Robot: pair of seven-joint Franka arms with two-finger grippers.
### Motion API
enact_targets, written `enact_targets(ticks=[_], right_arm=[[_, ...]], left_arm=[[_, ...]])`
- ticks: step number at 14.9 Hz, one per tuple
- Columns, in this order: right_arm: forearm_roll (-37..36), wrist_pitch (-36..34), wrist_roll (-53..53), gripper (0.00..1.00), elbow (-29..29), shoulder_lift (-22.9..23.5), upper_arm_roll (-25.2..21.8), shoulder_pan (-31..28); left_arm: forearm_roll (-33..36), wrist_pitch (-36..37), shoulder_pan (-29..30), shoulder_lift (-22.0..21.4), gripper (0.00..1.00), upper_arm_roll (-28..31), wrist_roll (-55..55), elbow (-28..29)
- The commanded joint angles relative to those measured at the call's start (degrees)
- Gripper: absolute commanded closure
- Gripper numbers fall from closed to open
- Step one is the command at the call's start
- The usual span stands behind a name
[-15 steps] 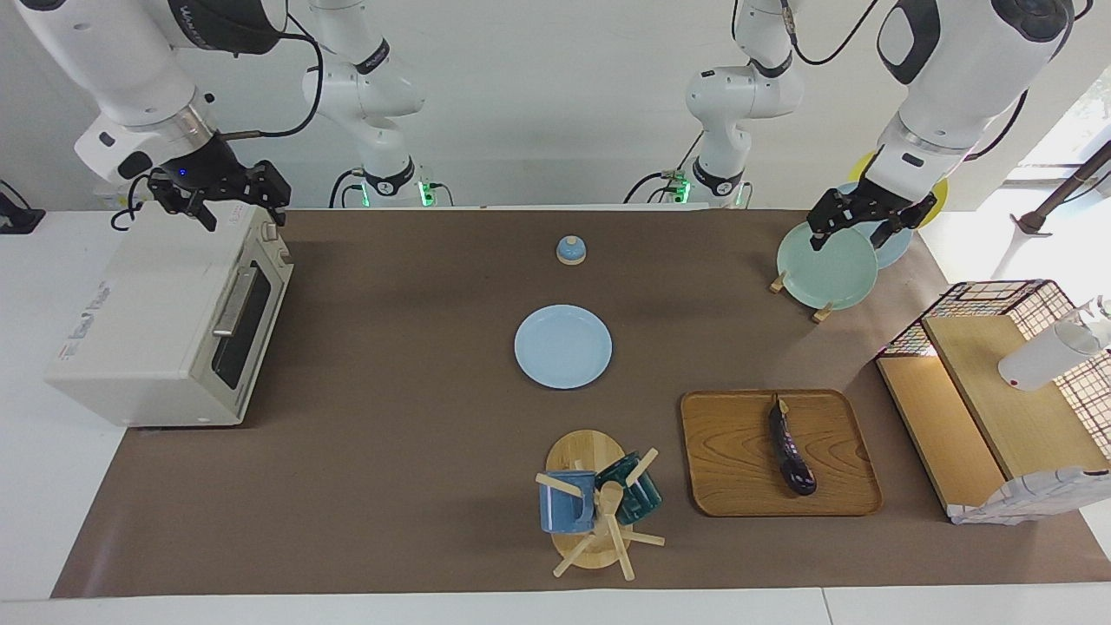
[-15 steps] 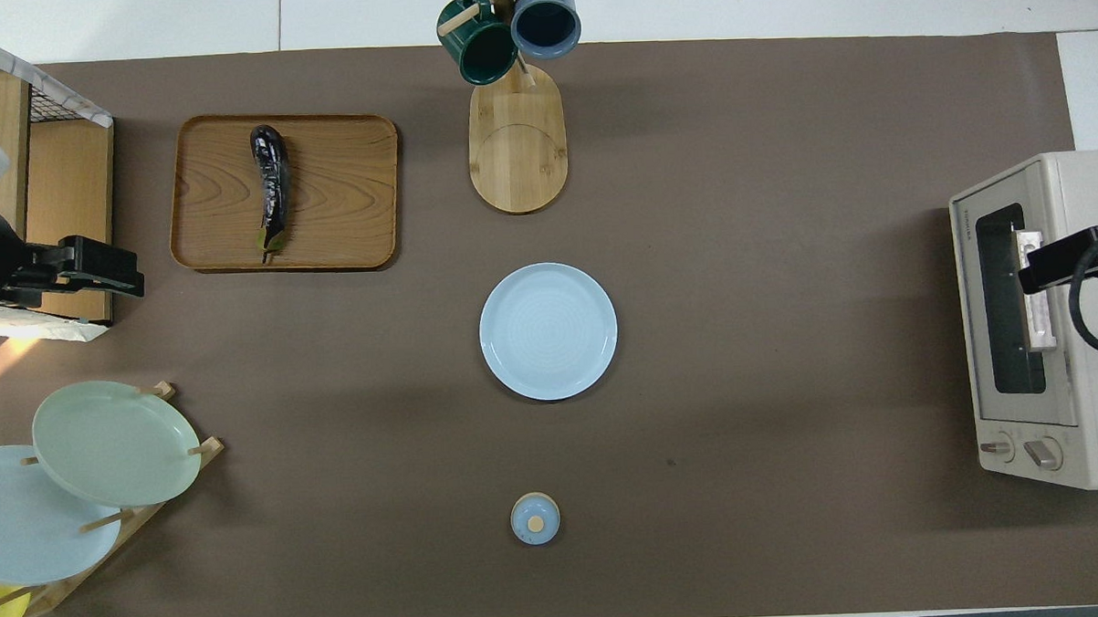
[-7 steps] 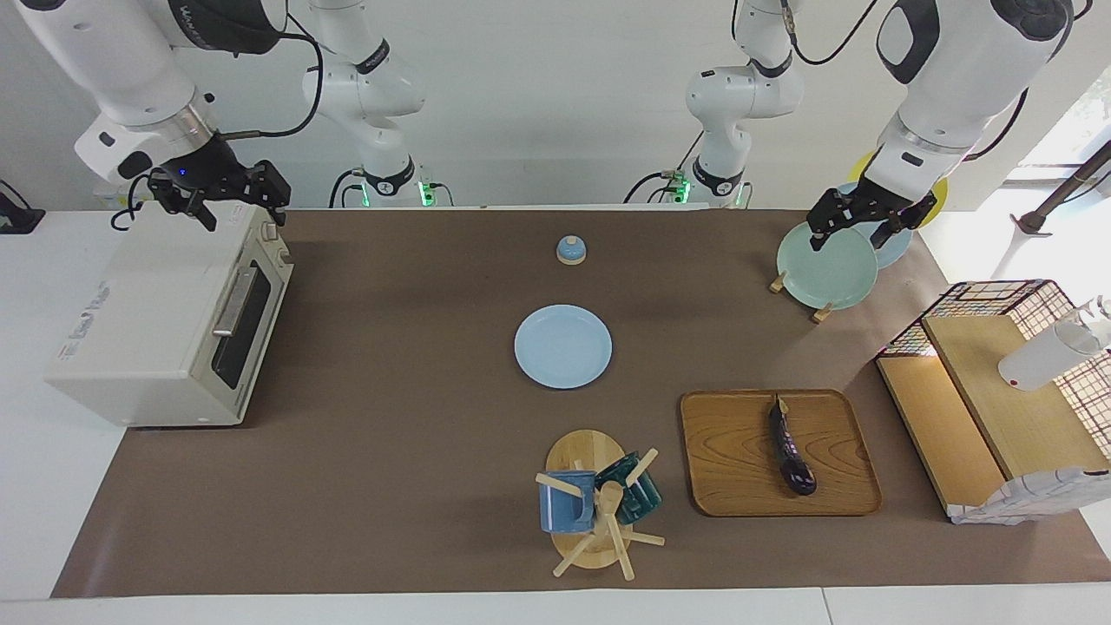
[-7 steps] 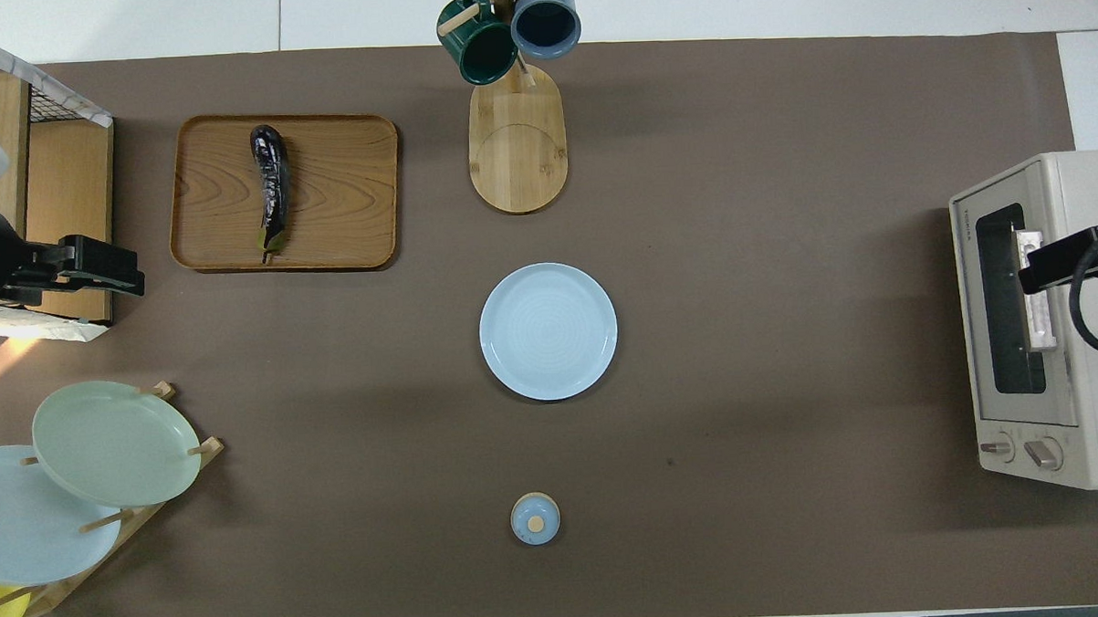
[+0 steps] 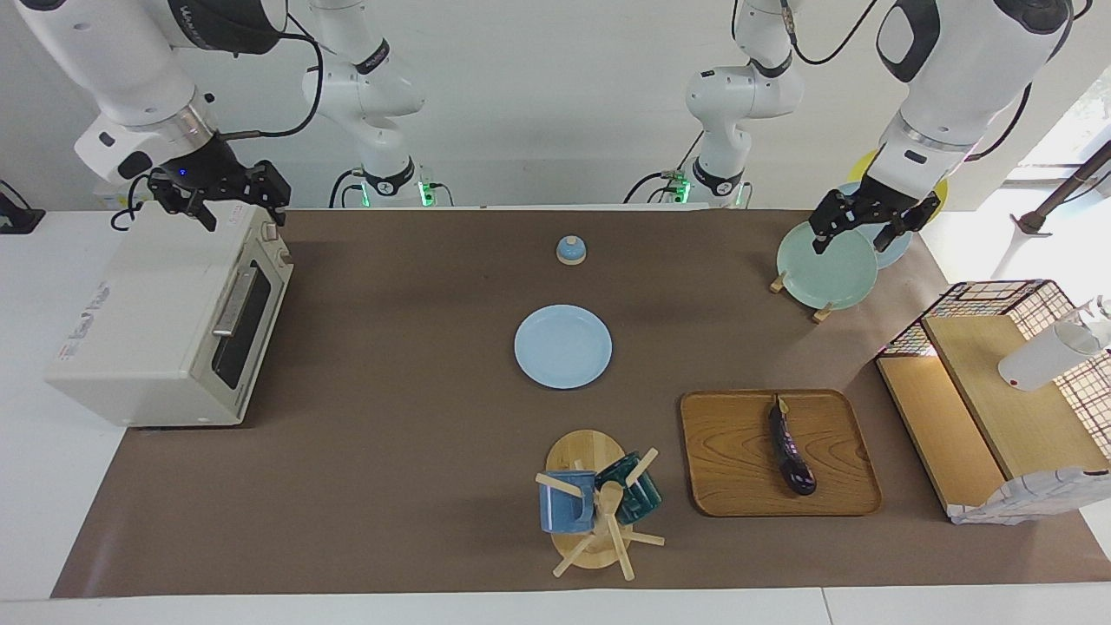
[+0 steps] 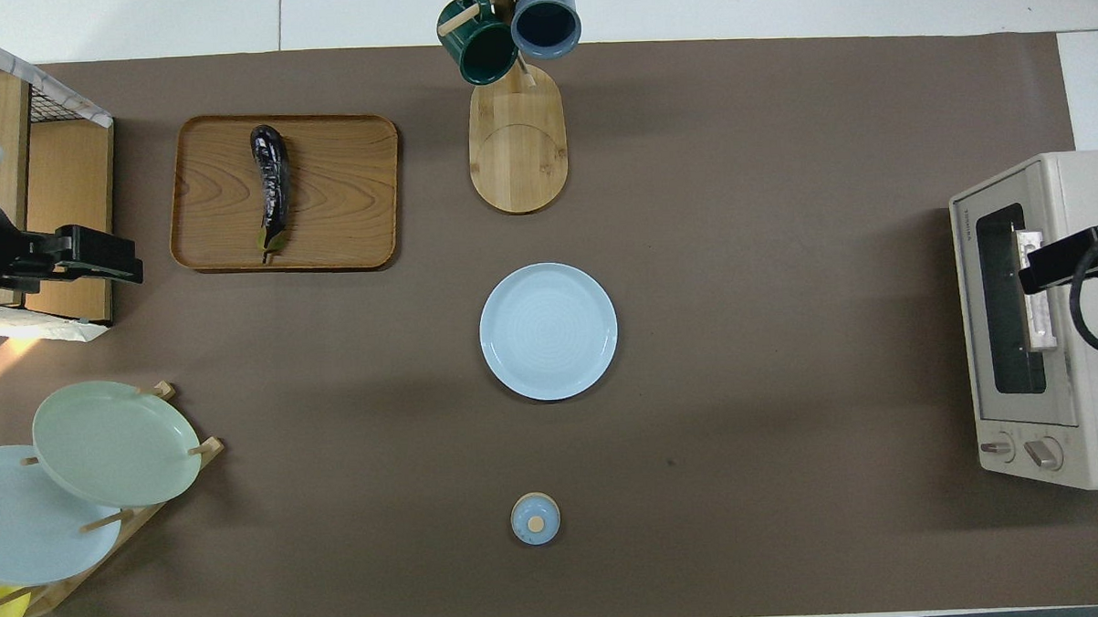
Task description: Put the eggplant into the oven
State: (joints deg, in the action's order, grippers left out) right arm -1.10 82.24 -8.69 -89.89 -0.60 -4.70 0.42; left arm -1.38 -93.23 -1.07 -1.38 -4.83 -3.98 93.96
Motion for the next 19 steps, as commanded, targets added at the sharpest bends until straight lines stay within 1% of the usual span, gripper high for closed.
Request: enact_targets(ticks=[1,5,7,9,15,17,19], right_arm=[[1.45,0.38,0.6,0.0,-0.73,-0.54,-0.23,-0.16],[1.45,0.38,0.6,0.0,-0.73,-0.54,-0.23,-0.16],[1.45,0.38,0.6,0.0,-0.73,-0.54,-0.23,-0.16],[1.45,0.38,0.6,0.0,-0.73,-0.45,-0.23,-0.16],[1.45,0.38,0.6,0.0,-0.73,-0.54,-0.23,-0.16],[1.53,0.38,0.6,0.0,-0.73,-0.54,-0.23,-0.16],[1.45,0.38,0.6,0.0,-0.73,-0.45,-0.23,-0.07]], left_arm=[[-0.02,-1.6,0.37,0.84,0.0,-0.44,0.55,0.17],[-0.82,-5.37,0.28,4.18,0.0,-0.44,0.55,-0.18],[-0.82,-7.92,0.28,8.83,0.0,-0.53,0.55,-1.14],[-0.64,-10.99,0.19,14.8,0.0,-0.62,0.64,-3.08],[0.32,-24.43,-0.78,26.85,0.0,-0.79,4.23,-3.35],[0.85,-29.79,-1.91,30.45,0.0,-0.79,4.33,-3.35],[1.03,-32.01,-2.01,32.84,0.0,-0.71,4.5,-4.31]])
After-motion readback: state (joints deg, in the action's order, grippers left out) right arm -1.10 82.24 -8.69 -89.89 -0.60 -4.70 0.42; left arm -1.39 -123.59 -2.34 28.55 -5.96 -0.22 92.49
